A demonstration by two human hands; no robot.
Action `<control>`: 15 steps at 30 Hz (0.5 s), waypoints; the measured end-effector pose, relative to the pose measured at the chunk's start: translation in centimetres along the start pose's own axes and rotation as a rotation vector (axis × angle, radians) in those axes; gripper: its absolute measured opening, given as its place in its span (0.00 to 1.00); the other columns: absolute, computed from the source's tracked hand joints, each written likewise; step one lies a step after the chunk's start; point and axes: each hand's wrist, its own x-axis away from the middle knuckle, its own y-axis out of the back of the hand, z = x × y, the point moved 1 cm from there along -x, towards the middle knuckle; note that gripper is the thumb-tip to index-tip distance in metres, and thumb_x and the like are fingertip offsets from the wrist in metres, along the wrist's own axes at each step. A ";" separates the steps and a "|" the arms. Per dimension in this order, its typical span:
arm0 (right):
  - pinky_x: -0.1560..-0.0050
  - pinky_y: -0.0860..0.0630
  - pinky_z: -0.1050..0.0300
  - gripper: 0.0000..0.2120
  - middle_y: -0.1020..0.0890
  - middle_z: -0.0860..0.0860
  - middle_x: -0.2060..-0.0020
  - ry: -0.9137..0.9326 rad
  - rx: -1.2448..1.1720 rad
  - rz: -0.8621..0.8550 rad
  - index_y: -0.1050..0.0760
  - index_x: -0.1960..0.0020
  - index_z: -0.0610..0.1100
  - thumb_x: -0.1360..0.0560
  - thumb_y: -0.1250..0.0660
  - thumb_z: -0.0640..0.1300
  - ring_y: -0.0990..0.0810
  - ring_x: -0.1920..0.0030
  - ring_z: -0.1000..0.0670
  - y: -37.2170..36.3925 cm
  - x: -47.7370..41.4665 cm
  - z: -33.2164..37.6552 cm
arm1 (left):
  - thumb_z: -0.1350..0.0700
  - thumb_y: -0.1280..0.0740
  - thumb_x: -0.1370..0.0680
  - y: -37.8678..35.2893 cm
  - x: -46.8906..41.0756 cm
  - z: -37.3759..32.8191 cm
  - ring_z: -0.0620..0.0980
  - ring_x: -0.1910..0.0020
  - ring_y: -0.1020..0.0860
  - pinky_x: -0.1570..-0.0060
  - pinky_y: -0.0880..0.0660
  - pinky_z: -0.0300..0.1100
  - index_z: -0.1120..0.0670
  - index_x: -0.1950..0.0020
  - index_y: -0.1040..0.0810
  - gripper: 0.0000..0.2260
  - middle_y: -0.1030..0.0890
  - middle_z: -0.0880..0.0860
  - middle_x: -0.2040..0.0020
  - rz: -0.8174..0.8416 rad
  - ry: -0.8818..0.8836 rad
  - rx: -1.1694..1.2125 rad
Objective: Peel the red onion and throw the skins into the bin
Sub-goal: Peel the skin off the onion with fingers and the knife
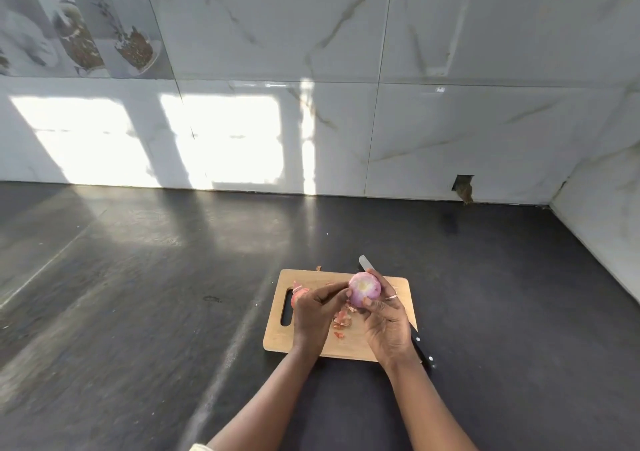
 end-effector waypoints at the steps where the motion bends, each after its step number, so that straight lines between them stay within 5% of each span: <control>1: 0.56 0.19 0.58 0.48 0.18 0.45 0.46 0.000 0.011 -0.002 0.31 0.34 0.34 0.51 0.17 0.38 0.18 0.53 0.45 -0.1 0.0 0.0 | 0.64 0.28 0.31 0.1 -0.1 0.1 0.42 0.59 0.17 0.54 0.21 0.39 0.48 0.56 0.16 0.11 0.15 0.43 0.61 -0.005 -0.004 0.004; 4: 0.57 0.20 0.59 0.45 0.19 0.45 0.46 0.010 0.046 -0.011 0.27 0.39 0.35 0.53 0.16 0.40 0.18 0.53 0.46 -0.2 -0.1 0.0 | 0.66 0.28 0.31 0.1 -0.2 0.3 0.38 0.63 0.19 0.55 0.23 0.36 0.54 0.55 0.16 0.08 0.15 0.47 0.60 -0.003 0.002 -0.017; 8: 0.55 0.20 0.59 0.47 0.18 0.47 0.44 0.028 0.080 -0.010 0.30 0.36 0.33 0.52 0.16 0.41 0.19 0.51 0.46 -0.2 0.0 0.0 | 0.63 0.27 0.30 0.1 -0.1 0.3 0.35 0.62 0.20 0.56 0.27 0.27 0.54 0.57 0.15 0.06 0.18 0.37 0.64 -0.069 -0.081 -0.164; 10: 0.54 0.20 0.59 0.47 0.19 0.47 0.41 0.032 0.079 -0.019 0.31 0.34 0.32 0.50 0.17 0.39 0.19 0.50 0.46 0.1 -0.2 -0.1 | 0.57 0.28 0.30 0.0 -0.1 0.4 0.38 0.63 0.20 0.56 0.26 0.31 0.54 0.56 0.16 0.04 0.16 0.42 0.63 -0.082 -0.124 -0.258; 15: 0.50 0.20 0.57 0.30 0.18 0.49 0.43 0.030 0.041 -0.021 0.35 0.33 0.28 0.34 0.34 0.23 0.20 0.48 0.46 1.1 0.0 -0.3 | 0.56 0.31 0.27 -0.1 -0.2 -0.1 0.39 0.65 0.28 0.60 0.35 0.26 0.58 0.56 0.19 0.06 0.19 0.48 0.64 0.008 -0.160 -0.413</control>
